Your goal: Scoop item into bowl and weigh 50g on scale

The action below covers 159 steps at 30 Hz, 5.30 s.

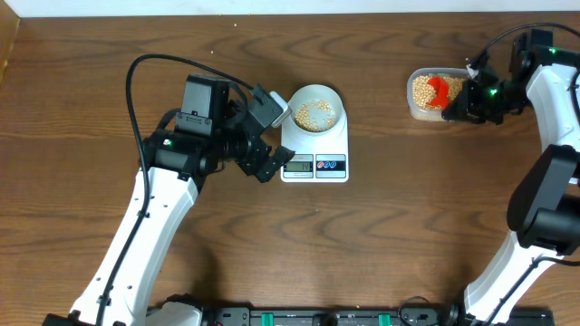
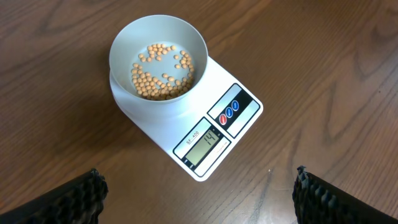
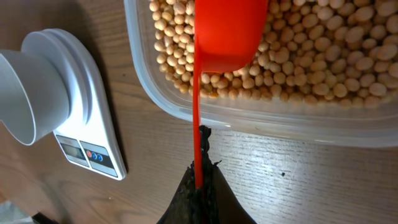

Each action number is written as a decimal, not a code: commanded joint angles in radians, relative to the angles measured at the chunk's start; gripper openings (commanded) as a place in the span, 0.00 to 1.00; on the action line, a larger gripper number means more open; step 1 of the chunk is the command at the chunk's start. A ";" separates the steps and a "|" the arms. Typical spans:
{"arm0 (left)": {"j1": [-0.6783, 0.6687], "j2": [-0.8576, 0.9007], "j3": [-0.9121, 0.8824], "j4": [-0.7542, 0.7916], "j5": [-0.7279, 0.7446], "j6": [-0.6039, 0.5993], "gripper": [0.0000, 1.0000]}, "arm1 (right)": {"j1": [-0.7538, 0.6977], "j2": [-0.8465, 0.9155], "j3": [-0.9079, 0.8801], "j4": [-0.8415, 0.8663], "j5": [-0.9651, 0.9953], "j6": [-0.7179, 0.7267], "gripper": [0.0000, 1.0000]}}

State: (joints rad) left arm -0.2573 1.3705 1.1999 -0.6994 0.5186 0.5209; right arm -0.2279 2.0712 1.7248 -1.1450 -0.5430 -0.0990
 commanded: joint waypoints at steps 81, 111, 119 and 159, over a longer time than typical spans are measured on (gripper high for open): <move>-0.001 0.000 -0.005 0.000 0.012 0.006 0.98 | -0.100 0.012 -0.005 -0.053 -0.243 -0.127 0.01; -0.001 0.000 -0.005 0.000 0.013 0.006 0.98 | -0.051 0.012 -0.005 -0.059 -0.467 -0.190 0.02; -0.001 0.000 -0.005 0.000 0.013 0.006 0.98 | 0.067 0.012 -0.004 -0.027 -0.486 -0.190 0.01; -0.001 0.000 -0.005 0.000 0.012 0.006 0.98 | 0.486 -0.035 0.035 0.108 -0.003 -0.228 0.01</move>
State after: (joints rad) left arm -0.2573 1.3705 1.1999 -0.6994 0.5186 0.5209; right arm 0.2348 2.0708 1.7329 -1.0412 -0.6518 -0.3016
